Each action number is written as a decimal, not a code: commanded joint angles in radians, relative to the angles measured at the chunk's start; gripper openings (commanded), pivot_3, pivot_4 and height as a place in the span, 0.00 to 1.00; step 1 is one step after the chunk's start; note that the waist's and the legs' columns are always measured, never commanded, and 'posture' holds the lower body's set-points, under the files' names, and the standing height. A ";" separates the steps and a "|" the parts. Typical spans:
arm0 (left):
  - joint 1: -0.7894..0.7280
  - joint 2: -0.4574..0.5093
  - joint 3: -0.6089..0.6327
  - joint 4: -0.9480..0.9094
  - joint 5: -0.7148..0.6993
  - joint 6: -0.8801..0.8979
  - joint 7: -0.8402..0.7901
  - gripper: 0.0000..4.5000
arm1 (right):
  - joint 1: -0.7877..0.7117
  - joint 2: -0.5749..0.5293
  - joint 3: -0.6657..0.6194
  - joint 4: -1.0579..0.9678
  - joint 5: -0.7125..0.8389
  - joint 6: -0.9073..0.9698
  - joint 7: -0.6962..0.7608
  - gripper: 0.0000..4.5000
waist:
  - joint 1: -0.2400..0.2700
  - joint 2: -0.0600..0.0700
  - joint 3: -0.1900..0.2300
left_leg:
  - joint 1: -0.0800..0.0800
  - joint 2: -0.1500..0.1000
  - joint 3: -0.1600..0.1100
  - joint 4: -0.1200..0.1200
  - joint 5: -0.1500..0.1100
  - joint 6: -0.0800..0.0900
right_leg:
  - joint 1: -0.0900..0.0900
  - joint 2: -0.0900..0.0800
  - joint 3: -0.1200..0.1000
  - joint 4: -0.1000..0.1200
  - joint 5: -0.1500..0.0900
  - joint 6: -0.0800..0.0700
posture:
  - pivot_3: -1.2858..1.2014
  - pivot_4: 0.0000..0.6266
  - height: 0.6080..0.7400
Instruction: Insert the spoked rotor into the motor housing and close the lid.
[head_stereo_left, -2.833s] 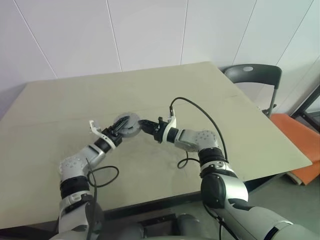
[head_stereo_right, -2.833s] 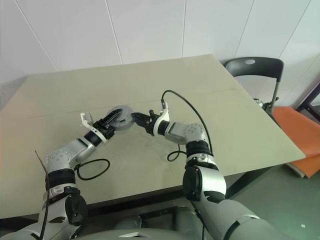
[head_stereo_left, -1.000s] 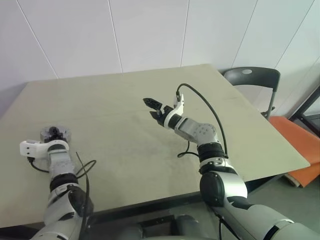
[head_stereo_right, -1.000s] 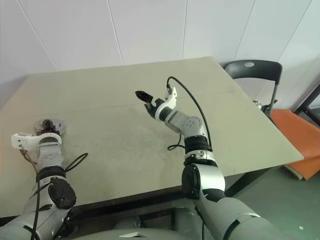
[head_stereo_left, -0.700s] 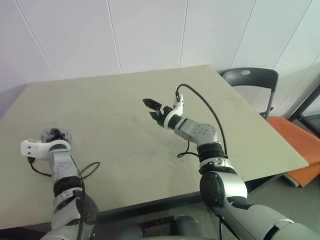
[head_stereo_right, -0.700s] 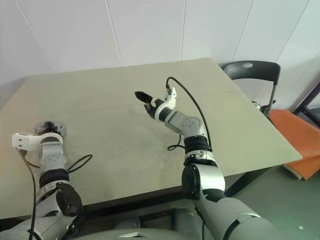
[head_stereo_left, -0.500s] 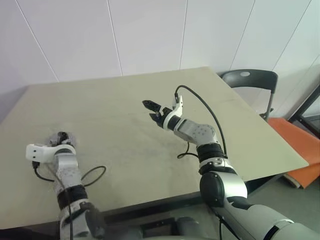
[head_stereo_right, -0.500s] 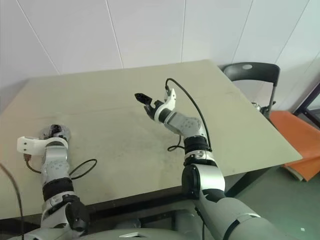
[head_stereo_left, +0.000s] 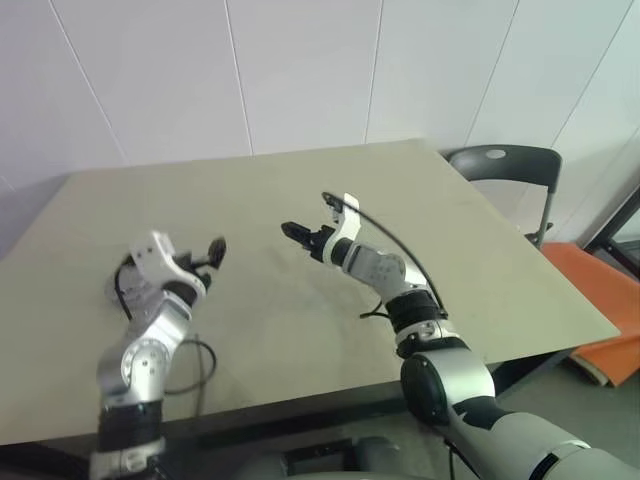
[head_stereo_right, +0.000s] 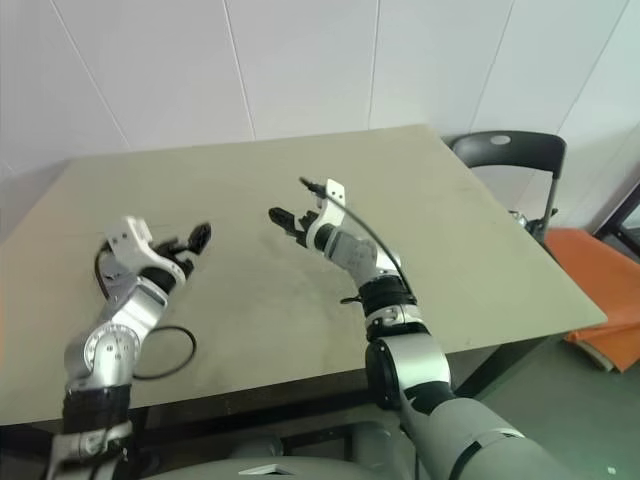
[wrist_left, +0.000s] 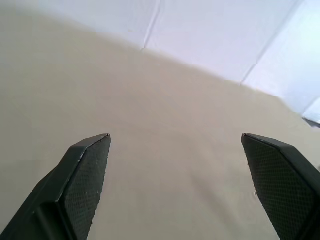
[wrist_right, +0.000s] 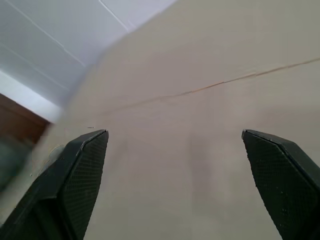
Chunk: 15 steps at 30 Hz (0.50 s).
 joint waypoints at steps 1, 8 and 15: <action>-0.055 0.056 -0.062 0.128 0.140 -0.221 -0.252 0.99 | 0.043 -0.072 0.069 -0.165 -0.084 -0.100 0.087 1.00 | 0.001 0.001 0.001 | 0.000 0.000 0.000 0.000 0.000 0.000 | 0.000 0.000 0.000 0.000 0.000 0.000 | 0.52 0.00 1.00; -0.078 0.110 -0.107 0.297 0.195 -0.367 -0.598 0.99 | 0.163 -0.234 0.154 -0.362 -0.168 -0.204 0.259 1.00 | 0.000 0.001 0.001 | -0.006 0.002 0.001 -0.001 0.000 0.000 | -0.007 0.000 0.002 0.000 0.002 0.003 | 0.52 0.00 1.00; -0.059 0.143 -0.082 0.337 0.207 -0.449 -0.747 0.99 | 0.245 -0.314 0.202 -0.425 -0.162 -0.284 0.471 1.00 | 0.003 0.000 0.003 | -0.005 0.004 0.001 -0.001 0.000 0.001 | -0.007 0.001 0.002 0.001 0.002 0.004 | 0.52 0.00 1.00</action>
